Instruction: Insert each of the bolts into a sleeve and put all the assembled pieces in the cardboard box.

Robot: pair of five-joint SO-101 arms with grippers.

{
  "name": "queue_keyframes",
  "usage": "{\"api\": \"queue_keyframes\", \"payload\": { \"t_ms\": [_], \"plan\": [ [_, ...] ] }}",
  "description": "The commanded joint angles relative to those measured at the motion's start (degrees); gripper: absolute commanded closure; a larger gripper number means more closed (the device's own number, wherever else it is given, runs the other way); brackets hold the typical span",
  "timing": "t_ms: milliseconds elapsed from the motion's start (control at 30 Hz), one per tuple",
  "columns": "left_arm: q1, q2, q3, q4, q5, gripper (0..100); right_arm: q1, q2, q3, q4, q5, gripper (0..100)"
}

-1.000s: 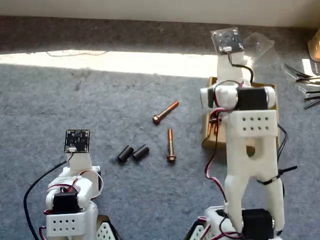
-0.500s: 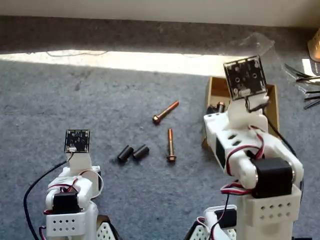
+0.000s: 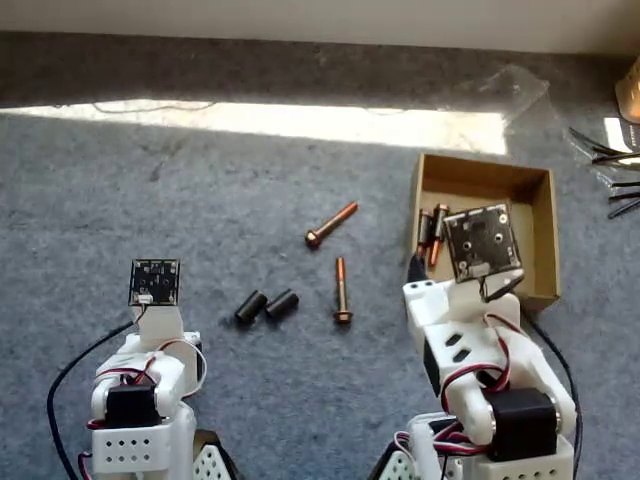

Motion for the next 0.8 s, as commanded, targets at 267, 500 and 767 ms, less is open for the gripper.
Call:
{"api": "queue_keyframes", "payload": {
  "t_ms": [267,500,767],
  "plan": [
    [-0.48,-0.31,1.27,0.35,-0.35,97,-0.22,-4.53,4.00,-3.56,-0.35,85.1],
    [-0.48,-0.31,1.27,0.35,-0.35,97,-0.22,-4.53,4.00,-3.56,-0.18,85.1],
    [-0.48,-0.31,1.27,0.35,-0.35,97,-0.22,-4.53,4.00,-3.56,-0.09,85.1]
  ]
}}
